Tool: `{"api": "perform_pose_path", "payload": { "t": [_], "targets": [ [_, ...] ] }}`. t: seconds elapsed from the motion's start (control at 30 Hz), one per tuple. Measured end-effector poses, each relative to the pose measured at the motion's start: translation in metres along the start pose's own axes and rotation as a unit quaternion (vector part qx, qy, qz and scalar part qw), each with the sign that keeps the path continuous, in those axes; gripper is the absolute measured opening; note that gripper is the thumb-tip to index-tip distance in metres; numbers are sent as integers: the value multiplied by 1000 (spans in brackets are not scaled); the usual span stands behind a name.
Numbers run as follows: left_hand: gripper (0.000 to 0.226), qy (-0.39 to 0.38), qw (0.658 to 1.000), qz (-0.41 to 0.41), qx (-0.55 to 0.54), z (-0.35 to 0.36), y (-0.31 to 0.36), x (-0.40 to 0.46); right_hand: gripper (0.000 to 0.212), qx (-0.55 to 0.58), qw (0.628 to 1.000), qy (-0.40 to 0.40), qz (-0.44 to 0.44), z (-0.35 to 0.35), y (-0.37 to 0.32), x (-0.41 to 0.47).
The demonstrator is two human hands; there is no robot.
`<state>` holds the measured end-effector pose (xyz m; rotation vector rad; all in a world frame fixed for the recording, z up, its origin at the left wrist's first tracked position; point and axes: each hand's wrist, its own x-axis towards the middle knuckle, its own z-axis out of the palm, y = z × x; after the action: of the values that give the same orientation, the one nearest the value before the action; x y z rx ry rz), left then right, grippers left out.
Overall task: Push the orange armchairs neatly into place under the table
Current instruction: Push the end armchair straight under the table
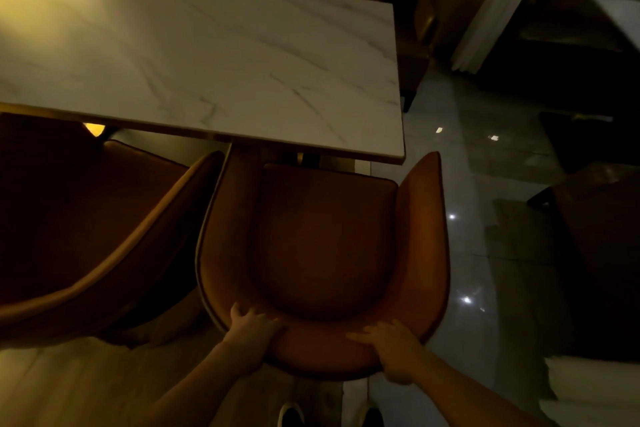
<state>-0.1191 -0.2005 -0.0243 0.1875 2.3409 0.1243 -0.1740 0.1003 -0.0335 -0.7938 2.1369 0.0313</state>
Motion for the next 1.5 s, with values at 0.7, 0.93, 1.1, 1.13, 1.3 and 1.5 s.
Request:
{"api": "perform_pose_path", "payload": {
  "t": [0.7,0.93,1.1,1.13,1.3,1.5],
  "targets": [
    [83,34,999,-14,10,-13,6,30,81,-15,998,60,-13,-15,35,18],
    [82,51,999,-7,-2,-13,5,25,84,1,997,74,11,-12,33,13],
    [81,106,992,-38,-48,-5,-11,15,78,81,981,170,39,0,47,3],
    [82,120,990,-51,-61,-1,-18,13,81,95,976,192,47,2,52,-1],
    [76,195,942,-143,-231,19,-55,9,91,289,908,240,185,17,71,-15],
    [39,345,650,-146,-661,16,-43,6,101,711,586,318,223,7,52,-11]
  ]
}}
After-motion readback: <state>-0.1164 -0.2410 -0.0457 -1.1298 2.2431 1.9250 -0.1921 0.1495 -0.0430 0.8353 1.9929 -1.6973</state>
